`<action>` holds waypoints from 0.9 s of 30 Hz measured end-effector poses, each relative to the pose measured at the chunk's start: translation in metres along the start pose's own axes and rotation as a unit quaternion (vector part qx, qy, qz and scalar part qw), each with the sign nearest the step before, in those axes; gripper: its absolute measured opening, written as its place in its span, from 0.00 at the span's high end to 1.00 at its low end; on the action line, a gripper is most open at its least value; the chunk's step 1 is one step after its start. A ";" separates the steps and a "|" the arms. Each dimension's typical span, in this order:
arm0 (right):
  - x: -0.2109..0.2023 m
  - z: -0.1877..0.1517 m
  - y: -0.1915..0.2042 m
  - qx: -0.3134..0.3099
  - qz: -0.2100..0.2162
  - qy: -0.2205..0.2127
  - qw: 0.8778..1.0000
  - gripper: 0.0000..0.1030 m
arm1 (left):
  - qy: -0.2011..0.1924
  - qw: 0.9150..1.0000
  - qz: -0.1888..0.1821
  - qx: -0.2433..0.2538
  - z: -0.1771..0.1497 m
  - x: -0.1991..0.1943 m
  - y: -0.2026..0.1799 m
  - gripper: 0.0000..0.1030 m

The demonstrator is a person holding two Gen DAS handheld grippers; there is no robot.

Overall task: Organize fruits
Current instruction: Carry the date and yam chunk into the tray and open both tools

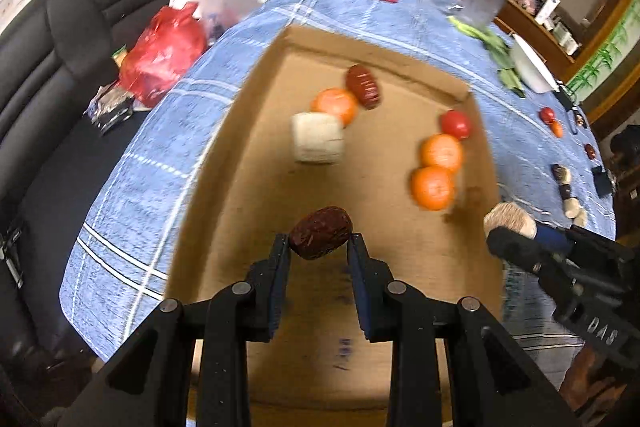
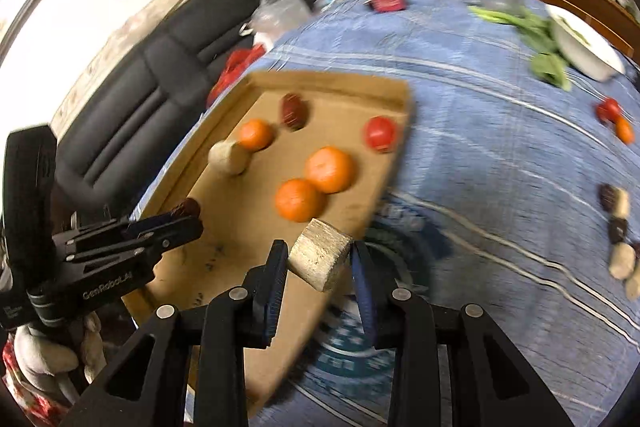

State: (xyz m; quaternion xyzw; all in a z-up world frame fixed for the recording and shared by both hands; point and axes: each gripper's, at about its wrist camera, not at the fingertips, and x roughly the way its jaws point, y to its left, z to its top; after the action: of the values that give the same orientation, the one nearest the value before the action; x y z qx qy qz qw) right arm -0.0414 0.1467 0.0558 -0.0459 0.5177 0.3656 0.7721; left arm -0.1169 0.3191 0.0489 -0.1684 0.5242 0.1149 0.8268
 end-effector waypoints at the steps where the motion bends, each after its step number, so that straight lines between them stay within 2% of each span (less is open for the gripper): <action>1: 0.007 -0.001 0.007 -0.007 -0.001 0.007 1.000 0.66 | 0.004 1.000 0.002 -0.002 0.001 0.003 0.004 0.72; 8: 0.047 -0.001 0.028 -0.032 -0.018 0.042 0.998 0.66 | 0.015 1.000 -0.002 0.008 0.004 0.018 0.014 0.72; 16: 0.062 0.007 0.039 -0.044 -0.038 0.043 0.997 0.65 | 0.016 1.000 -0.017 0.013 0.015 0.018 0.013 0.70; 21: 0.063 0.009 0.038 -0.037 -0.038 0.041 0.998 0.65 | -0.002 1.000 -0.031 0.000 0.022 0.004 0.019 0.59; 23: 0.064 0.010 0.038 -0.035 -0.038 0.041 0.998 0.65 | -0.007 0.999 -0.036 -0.008 0.024 -0.001 0.021 0.51; 27: 0.056 0.011 0.038 -0.027 -0.034 0.033 0.999 0.60 | -0.019 0.999 -0.032 -0.027 0.026 -0.011 0.027 0.39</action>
State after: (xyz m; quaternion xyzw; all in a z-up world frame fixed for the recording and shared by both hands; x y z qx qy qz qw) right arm -0.0456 0.2084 0.0262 -0.0962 0.5311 0.3514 0.7650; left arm -0.1097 0.3539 0.0651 -0.2047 0.4994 0.1059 0.8351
